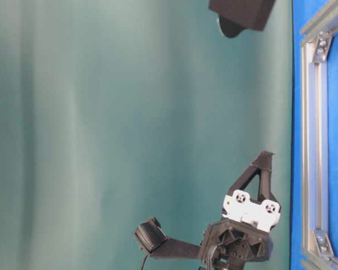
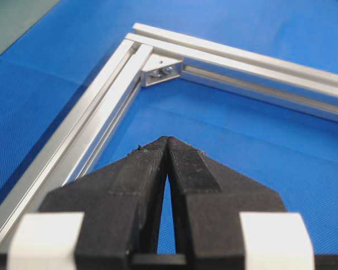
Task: Insert the wire through the string loop located on the right side.
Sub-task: 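Lift the cable plug with the right gripper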
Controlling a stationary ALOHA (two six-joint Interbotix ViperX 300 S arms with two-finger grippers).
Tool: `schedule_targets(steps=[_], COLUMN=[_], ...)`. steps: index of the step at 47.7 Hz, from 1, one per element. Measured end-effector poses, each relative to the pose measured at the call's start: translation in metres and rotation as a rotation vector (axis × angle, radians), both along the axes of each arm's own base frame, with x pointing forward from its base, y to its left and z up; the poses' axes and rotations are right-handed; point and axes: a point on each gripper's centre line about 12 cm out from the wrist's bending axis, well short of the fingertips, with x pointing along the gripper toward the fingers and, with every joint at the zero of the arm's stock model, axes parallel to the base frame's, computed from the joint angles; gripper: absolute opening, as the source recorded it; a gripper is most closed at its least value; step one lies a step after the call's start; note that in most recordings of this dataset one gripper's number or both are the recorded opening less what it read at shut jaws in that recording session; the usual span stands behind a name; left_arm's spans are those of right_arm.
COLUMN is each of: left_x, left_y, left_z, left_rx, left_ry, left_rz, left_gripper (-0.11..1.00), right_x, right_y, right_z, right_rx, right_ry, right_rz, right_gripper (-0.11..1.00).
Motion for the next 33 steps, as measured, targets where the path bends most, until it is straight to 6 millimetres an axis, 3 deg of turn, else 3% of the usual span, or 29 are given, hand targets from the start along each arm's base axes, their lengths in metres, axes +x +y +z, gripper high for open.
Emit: schedule_targets(steps=[7, 22, 33], left_x=[0.0, 0.0, 0.0], left_y=[0.0, 0.0, 0.0], left_z=[-0.001, 0.0, 0.0], left_rx=[0.0, 0.0, 0.0], left_ry=[0.001, 0.0, 0.0], left_rz=[0.0, 0.0, 0.0], left_gripper=[0.0, 0.0, 0.0], right_x=[-0.002, -0.01, -0.012], right_y=[0.0, -0.002, -0.002], right_z=[0.006, 0.058, 0.059], right_rx=[0.004, 0.005, 0.0], right_ry=[-0.002, -0.047, -0.027], right_rz=[0.0, 0.016, 0.018], right_gripper=[-0.03, -0.03, -0.03])
